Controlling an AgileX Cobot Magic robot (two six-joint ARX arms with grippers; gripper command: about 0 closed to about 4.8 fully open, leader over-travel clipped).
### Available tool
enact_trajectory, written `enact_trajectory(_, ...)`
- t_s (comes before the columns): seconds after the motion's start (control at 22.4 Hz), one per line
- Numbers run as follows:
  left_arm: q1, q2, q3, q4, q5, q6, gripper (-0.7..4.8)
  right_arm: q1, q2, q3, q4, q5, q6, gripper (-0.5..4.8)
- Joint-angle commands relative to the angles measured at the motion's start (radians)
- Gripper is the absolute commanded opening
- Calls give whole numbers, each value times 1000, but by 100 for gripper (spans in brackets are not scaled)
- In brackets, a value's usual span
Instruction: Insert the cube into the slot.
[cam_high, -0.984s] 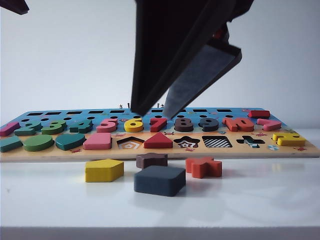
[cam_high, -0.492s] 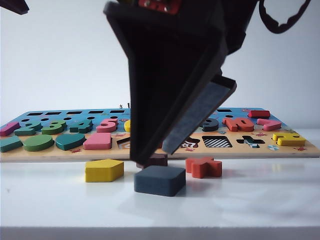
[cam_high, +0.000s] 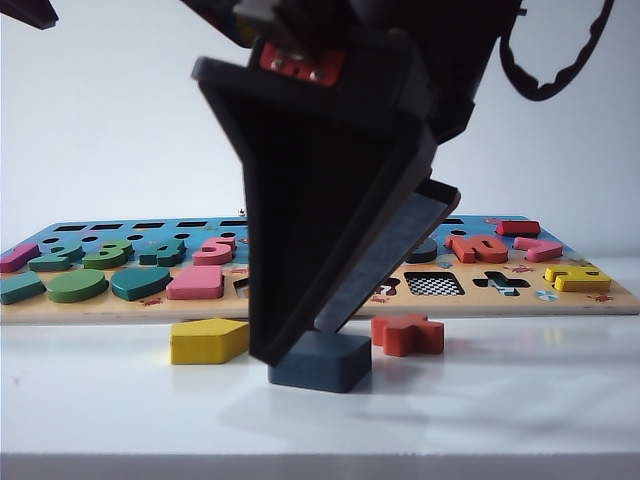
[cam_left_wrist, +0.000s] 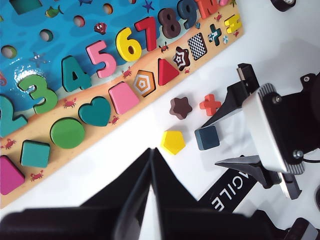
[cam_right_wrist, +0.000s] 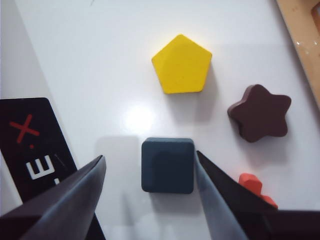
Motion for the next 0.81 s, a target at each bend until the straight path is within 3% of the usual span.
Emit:
enact_trajectory(0.04,0,-2,5,13,8,4,17,-1,8,1,17,32,-14,323)
enact_trajectory(0.81,0,-2,5,13,8,4,17,-4,10,-6,17,52,-22,310)
